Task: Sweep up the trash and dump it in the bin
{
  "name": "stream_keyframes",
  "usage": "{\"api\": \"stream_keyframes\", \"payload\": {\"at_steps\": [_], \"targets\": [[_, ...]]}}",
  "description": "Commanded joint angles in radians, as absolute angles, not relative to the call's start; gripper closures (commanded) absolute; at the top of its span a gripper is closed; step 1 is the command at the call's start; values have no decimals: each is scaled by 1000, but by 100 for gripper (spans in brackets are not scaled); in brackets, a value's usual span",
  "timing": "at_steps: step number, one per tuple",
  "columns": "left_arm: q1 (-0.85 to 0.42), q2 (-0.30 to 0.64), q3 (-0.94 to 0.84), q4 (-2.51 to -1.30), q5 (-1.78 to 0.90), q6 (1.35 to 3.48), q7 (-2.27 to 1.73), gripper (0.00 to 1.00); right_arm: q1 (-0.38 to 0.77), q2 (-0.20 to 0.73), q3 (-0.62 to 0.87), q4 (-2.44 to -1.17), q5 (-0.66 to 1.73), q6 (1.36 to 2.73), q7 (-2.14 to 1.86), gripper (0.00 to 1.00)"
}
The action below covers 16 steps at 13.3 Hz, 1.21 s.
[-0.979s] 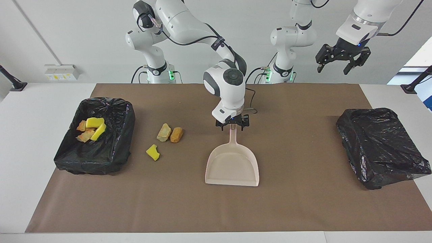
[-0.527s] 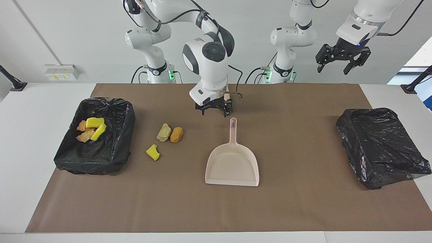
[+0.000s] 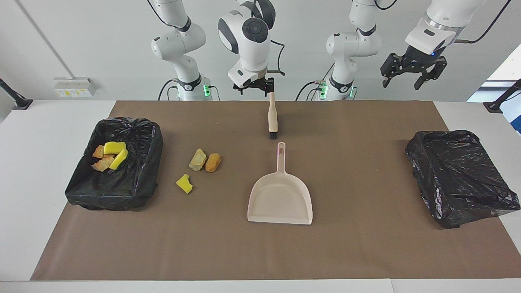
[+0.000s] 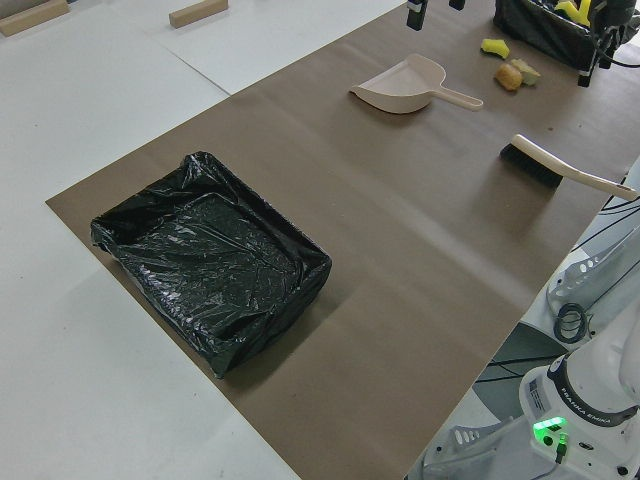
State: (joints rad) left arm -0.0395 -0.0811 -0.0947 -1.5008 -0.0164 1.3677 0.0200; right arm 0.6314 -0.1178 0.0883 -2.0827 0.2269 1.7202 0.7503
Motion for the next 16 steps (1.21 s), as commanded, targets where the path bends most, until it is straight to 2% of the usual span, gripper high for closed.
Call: {"api": "stream_keyframes", "payload": {"at_steps": [1,4,8,12,16], "targets": [[-34,-80,-104,-1486,-21,1348,20,0,666,-273,86,-2298,319,1854,790,0],[-52,-78,-115,-1493,-23,1403,20,0,764,-244,87,-2353,321,1987,895,0],[-120,-63,-117,-1528,-21,1514,-27,0,798,-207,87,-2367,342,2077,937,0],[-227,-58,-118,-1687,-21,1692,-41,0,902,-94,87,-2367,345,2218,992,0],[-256,-26,-118,-1698,-21,1738,-63,0,922,-84,87,-2404,342,2238,979,0]]}}
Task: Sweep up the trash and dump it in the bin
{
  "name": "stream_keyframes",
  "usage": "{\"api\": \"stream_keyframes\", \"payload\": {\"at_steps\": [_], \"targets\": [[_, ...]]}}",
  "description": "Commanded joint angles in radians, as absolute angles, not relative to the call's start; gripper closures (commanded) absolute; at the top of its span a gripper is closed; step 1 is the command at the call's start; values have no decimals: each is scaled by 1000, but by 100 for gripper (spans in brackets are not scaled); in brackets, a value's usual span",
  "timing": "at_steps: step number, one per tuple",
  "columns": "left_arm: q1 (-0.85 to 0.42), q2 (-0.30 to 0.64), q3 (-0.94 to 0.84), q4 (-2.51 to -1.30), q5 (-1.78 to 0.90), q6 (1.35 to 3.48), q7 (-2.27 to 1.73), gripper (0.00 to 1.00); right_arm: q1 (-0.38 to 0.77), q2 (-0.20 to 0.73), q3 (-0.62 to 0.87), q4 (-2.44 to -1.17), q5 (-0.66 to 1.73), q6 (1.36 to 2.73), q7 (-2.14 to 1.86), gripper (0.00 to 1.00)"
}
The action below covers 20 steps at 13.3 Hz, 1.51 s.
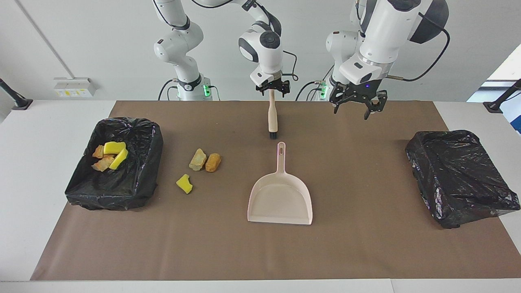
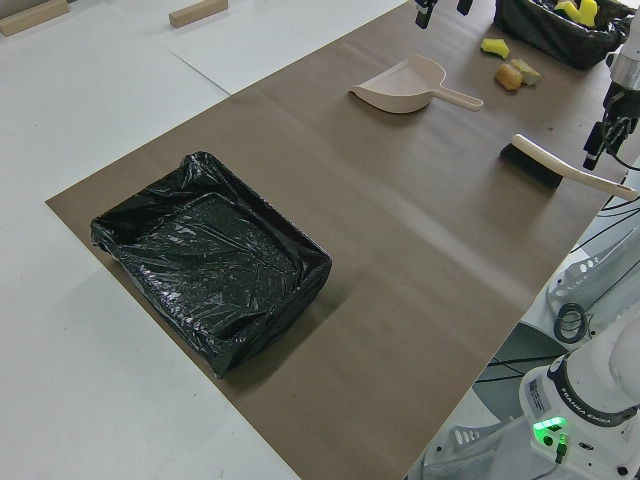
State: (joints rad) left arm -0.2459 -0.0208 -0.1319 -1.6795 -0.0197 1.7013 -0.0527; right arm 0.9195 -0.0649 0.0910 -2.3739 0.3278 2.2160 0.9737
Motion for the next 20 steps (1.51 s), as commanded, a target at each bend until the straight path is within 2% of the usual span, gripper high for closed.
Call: {"api": "stream_keyframes", "payload": {"at_steps": [1,2,3,4,5,6,12,15,18,20], "targets": [[-255,-25,-118,-1698,-21,1738,-63,0,930,-83,87,-2404,342,2243,979,0],[-255,-25,-118,-1698,-21,1738,-63,0,934,-83,87,-2405,342,2241,979,9],[-255,-25,-118,-1700,-21,1736,-63,0,936,-83,87,-2405,342,2240,977,33],[-255,-25,-118,-1700,-21,1735,-63,0,936,-83,87,-2405,342,2243,977,66],[-256,-25,-118,-1701,-21,1733,-63,0,936,-83,87,-2405,342,2246,979,92],[-262,-23,-118,-1703,-21,1735,-63,0,936,-83,87,-2405,342,2246,983,100],[-271,-6,-118,-1713,-21,1755,-66,0,933,-75,86,-2387,325,2227,1006,100],[-319,28,-117,-1716,-20,1782,-133,0,920,-90,75,-2327,307,2102,1005,100],[-400,89,-117,-1730,-18,1854,-240,0,900,-100,75,-2316,261,2054,1002,100],[-471,168,-117,-1724,39,1931,-311,0,884,-141,75,-2318,241,2007,1003,100]]}}
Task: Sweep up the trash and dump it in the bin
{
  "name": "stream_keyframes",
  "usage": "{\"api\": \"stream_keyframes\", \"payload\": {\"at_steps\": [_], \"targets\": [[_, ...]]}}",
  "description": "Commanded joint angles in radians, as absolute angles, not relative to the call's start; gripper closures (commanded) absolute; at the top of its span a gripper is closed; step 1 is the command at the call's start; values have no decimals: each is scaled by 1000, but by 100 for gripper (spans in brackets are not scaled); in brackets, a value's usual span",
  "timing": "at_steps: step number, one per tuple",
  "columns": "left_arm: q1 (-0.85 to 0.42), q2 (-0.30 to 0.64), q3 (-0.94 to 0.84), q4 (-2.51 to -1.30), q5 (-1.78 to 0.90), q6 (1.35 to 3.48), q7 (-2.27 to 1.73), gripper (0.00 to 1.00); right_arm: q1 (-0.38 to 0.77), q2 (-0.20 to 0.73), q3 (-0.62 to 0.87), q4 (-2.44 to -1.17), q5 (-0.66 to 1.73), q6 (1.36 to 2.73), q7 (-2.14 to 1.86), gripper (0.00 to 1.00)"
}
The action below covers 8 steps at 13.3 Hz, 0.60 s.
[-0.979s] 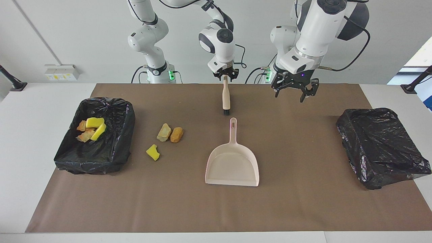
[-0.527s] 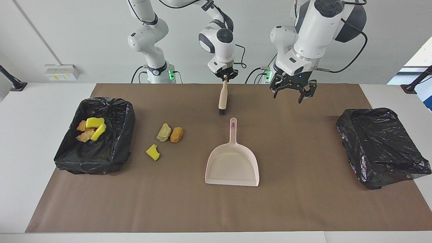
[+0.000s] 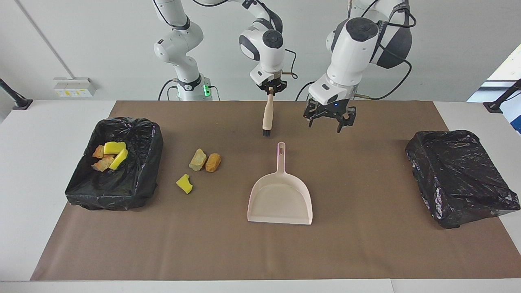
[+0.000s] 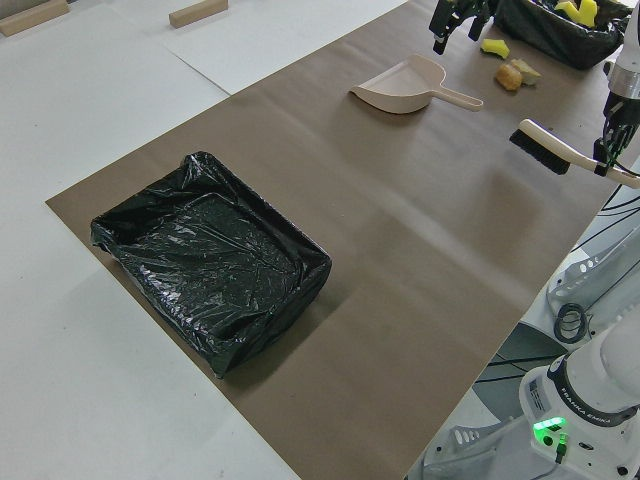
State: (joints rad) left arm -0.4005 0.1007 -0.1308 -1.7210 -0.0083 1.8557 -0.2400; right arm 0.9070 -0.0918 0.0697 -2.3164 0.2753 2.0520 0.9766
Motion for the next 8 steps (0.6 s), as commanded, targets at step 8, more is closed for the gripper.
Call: {"api": "stream_keyframes", "payload": {"at_steps": [8], "targets": [[-535,317,-117,-1778,71,2138,-391,0,723,-256,75,-2318,0,1761,777,100]]}}
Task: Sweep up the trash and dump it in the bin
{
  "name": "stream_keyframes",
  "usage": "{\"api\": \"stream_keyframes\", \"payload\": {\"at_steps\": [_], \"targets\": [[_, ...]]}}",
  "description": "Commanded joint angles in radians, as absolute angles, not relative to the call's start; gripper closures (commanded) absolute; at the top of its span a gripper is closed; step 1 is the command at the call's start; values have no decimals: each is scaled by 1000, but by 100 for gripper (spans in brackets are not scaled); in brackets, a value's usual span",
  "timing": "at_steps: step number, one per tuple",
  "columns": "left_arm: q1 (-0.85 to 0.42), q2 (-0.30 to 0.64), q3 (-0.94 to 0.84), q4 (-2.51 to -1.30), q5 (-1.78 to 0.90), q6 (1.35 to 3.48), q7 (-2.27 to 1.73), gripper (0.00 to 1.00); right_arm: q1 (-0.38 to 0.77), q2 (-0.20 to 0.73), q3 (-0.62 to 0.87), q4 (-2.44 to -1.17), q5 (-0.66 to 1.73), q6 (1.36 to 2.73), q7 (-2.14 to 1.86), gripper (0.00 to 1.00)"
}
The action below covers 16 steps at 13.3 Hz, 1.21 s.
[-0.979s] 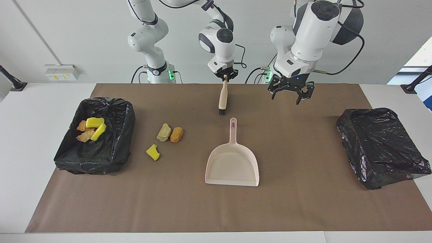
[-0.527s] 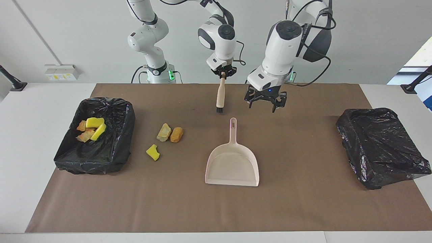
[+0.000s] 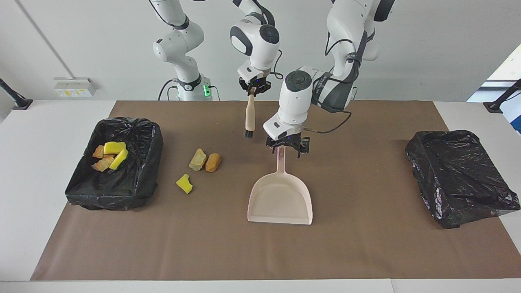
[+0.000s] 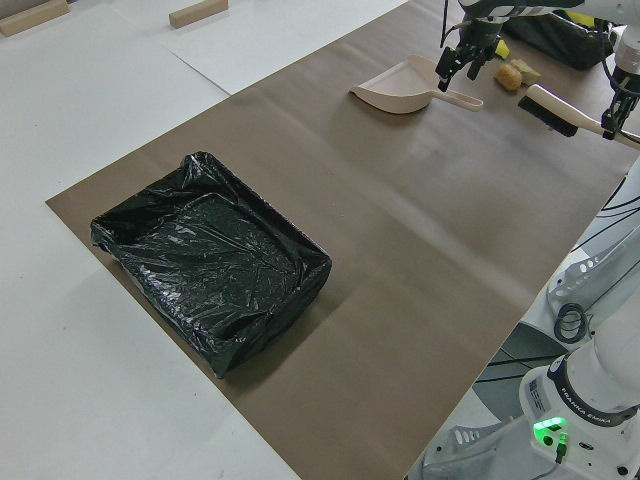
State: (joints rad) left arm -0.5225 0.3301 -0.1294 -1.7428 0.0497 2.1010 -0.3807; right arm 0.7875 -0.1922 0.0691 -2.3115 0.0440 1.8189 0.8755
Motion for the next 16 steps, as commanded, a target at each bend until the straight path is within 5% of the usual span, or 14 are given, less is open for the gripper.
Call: {"api": "stream_keyframes", "payload": {"at_steps": [1,4,7,9,12,14,16], "targets": [[-537,337,-117,-1775,74,2146,-394,0,701,-258,75,-2316,-52,1734,725,100],[-535,359,-117,-1770,77,2190,-394,0,661,-253,75,-2307,-211,1669,515,100],[-540,364,-117,-1775,78,2175,-394,12,579,-232,77,-2299,-383,1678,292,100],[-540,364,-117,-1775,78,2175,-390,31,499,-169,77,-2240,-497,1712,108,100],[-560,362,-115,-1775,90,2140,-383,76,360,-46,77,-2116,-566,1790,-108,100],[-557,350,-117,-1772,145,2091,-376,93,246,39,77,-2010,-596,1828,-152,100],[-546,330,-115,-1761,146,2068,-286,99,180,109,78,-1913,-623,1829,-157,100]]}}
